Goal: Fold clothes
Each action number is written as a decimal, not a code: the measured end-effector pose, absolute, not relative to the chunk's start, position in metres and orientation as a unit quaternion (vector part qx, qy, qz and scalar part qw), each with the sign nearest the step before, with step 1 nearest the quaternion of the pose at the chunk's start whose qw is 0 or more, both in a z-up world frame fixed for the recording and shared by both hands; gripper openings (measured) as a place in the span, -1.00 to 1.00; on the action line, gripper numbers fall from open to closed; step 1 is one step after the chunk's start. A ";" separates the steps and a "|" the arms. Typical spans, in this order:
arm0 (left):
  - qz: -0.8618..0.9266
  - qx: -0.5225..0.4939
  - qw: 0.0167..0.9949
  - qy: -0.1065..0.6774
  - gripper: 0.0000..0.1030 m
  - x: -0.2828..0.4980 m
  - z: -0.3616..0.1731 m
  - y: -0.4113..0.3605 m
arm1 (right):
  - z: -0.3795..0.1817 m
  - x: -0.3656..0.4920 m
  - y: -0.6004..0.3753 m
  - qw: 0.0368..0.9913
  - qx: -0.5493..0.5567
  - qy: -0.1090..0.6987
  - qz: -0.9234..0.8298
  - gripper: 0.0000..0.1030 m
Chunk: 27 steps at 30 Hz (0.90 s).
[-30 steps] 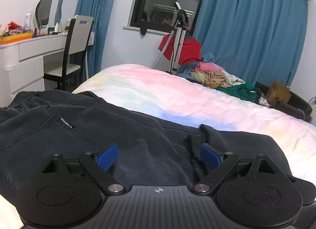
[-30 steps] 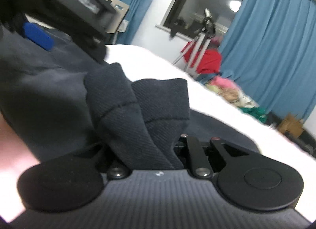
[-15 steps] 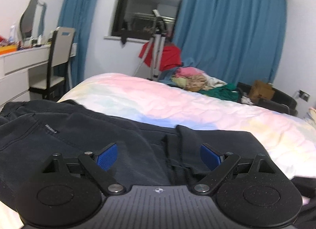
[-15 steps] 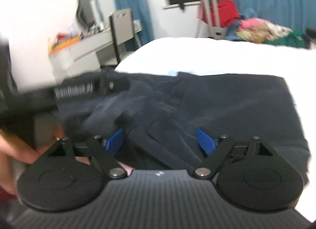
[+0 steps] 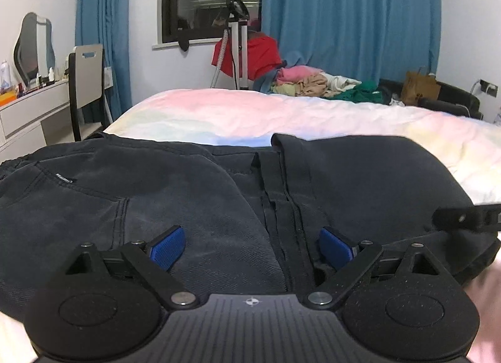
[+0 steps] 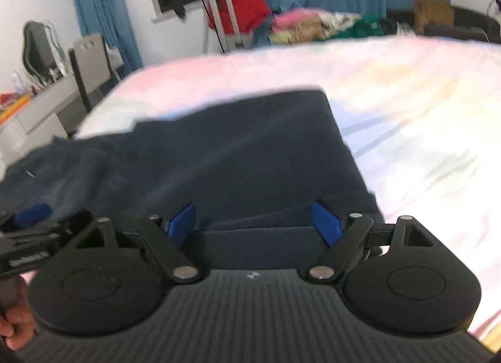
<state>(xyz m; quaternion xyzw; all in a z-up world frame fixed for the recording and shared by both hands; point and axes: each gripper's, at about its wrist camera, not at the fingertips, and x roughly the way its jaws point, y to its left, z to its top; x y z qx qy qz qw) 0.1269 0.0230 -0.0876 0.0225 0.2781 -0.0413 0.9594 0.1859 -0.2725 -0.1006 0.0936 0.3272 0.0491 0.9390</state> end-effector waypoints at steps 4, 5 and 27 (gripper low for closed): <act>-0.040 -0.001 0.959 0.282 0.84 0.125 -0.087 0.030 | -0.109 0.191 -0.264 0.942 0.072 0.322 0.051 0.65; -0.039 -0.010 0.958 0.282 0.84 0.123 -0.086 0.032 | -0.110 0.193 -0.263 0.943 0.068 0.322 0.052 0.65; 0.164 -0.479 0.800 0.322 0.60 0.111 -0.092 0.282 | -0.110 0.191 -0.259 0.942 0.067 0.328 0.033 0.61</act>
